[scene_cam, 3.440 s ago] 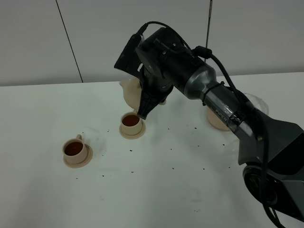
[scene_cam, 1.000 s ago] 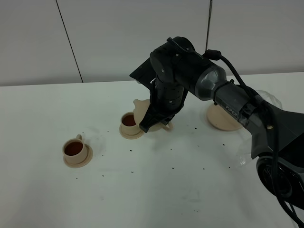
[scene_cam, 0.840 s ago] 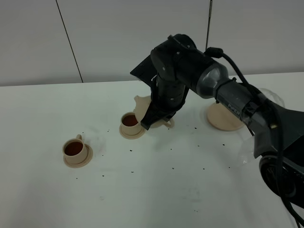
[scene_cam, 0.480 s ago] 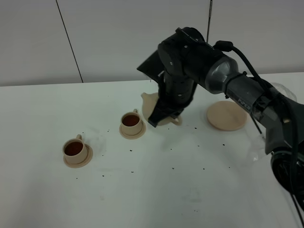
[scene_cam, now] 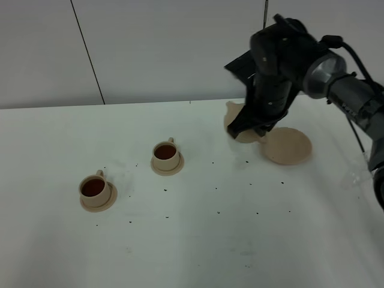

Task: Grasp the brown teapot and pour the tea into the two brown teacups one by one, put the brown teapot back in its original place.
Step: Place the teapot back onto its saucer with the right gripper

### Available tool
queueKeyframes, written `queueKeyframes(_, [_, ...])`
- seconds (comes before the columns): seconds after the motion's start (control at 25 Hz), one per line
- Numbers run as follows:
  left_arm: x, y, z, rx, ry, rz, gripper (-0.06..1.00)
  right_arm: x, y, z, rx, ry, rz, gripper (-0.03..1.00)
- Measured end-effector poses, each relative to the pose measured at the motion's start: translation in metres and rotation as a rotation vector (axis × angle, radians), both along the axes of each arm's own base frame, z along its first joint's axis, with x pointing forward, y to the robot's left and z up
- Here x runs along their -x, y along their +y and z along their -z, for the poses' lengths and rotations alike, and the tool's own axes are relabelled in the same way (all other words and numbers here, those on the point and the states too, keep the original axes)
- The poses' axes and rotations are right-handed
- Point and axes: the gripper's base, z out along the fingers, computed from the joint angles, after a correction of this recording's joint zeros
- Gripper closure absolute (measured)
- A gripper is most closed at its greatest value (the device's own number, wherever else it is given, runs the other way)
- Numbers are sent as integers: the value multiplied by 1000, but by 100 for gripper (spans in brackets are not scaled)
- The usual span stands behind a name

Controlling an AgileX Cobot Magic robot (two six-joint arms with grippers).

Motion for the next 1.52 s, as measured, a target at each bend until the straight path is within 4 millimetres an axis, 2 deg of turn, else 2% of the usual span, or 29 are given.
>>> queueKeyframes(0.24, [0, 0, 0, 0, 0, 0, 69, -13, -32, 0, -50, 16, 138, 87])
queueKeyframes(0.48, [0, 0, 0, 0, 0, 0, 69, -18, -50, 1, -111, 45, 196, 87])
queueKeyframes(1.04, [0, 0, 0, 0, 0, 0, 69, 17, -77, 12, -26, 155, 233, 87])
queueKeyframes(1.2, [0, 0, 0, 0, 0, 0, 69, 26, -80, 16, -37, 132, 235, 87])
queueKeyframes(1.52, [0, 0, 0, 0, 0, 0, 69, 21, -77, 15, -100, 35, 250, 87])
